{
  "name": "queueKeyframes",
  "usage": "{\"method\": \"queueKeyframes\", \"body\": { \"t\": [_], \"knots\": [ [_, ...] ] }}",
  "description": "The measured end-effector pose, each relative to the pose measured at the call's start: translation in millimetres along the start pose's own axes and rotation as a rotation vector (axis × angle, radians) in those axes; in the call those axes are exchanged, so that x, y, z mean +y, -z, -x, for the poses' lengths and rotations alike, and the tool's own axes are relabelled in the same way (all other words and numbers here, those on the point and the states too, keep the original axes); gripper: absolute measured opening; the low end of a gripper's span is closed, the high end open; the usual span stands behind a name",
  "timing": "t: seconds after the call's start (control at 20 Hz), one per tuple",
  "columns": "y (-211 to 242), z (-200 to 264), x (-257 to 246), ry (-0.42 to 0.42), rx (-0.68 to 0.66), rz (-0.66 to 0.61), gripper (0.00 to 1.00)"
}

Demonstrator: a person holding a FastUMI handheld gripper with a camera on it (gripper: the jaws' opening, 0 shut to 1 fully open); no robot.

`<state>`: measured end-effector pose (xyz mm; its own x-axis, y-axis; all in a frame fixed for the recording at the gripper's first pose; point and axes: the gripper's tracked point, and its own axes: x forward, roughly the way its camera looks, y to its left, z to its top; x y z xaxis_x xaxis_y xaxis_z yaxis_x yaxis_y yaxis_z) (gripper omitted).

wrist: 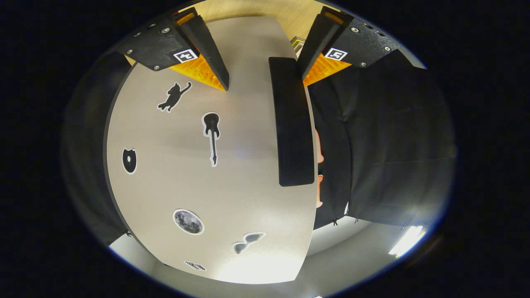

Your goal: Open the shoe cabinet door, grab the shoes and put them into the shoe cabinet, then close the shoe cabinet door.

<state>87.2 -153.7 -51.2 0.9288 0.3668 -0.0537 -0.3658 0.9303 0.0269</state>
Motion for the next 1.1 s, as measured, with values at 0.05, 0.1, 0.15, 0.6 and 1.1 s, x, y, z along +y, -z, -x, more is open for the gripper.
{"method": "queueKeyframes", "body": {
  "t": [0.05,0.1,0.15,0.6,1.1],
  "knots": [
    [-0.5,-1.4,-0.3,0.011,-0.008,0.003,0.96],
    [-1.0,-2.1,-0.9,0.023,-0.016,0.003,0.96],
    [-1.2,-3.1,-1.0,0.034,-0.023,0.001,0.96],
    [-2.2,-13.1,-2.1,0.110,-0.037,0.012,0.97],
    [1.3,-15.8,-1.5,0.139,-0.012,0.009,0.96]
  ]
}}
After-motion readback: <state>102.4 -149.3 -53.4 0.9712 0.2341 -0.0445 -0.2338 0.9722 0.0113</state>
